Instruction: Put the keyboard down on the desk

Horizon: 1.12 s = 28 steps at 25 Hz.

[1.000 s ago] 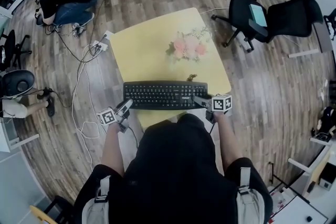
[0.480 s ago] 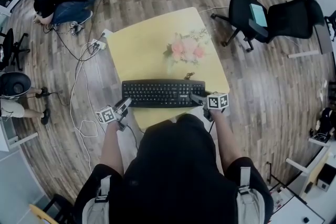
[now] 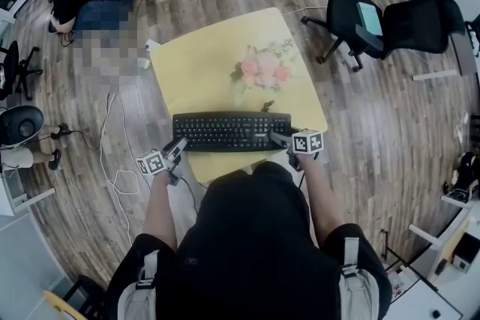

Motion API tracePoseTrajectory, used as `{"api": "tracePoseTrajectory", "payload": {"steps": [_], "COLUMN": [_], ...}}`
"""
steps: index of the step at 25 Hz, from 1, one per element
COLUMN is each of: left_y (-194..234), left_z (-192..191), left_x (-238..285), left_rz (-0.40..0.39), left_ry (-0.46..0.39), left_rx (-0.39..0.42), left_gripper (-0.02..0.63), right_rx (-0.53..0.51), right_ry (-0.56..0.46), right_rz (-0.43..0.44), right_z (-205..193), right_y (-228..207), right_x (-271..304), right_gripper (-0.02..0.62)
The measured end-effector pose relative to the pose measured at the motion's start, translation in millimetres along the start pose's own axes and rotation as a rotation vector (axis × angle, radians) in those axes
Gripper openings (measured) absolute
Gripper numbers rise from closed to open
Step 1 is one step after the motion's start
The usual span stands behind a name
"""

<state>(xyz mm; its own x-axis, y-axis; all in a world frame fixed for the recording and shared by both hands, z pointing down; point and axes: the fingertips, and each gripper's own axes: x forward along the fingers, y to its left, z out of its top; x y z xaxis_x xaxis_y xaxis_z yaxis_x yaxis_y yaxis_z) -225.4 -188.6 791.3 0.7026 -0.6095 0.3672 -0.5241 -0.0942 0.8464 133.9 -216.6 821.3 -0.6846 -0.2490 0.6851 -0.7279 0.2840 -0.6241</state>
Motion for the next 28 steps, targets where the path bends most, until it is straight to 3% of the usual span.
{"api": "tracePoseTrajectory", "payload": {"steps": [13, 28], "left_y": [13.4, 28.1], "left_z": [2.8, -2.2], "left_x": [-0.1, -3.0], "left_rz": [0.145, 0.271], "left_ry": [0.025, 0.033], "left_rx": [0.122, 0.197], "left_gripper": [0.17, 0.189], "right_rx": [-0.032, -0.077], "right_ry": [0.012, 0.029], "right_rz": [-0.049, -0.15], "right_z": [0.5, -1.2], "right_y": [-4.6, -6.4], "right_x": [2.7, 6.7], "right_gripper": [0.337, 0.353]}}
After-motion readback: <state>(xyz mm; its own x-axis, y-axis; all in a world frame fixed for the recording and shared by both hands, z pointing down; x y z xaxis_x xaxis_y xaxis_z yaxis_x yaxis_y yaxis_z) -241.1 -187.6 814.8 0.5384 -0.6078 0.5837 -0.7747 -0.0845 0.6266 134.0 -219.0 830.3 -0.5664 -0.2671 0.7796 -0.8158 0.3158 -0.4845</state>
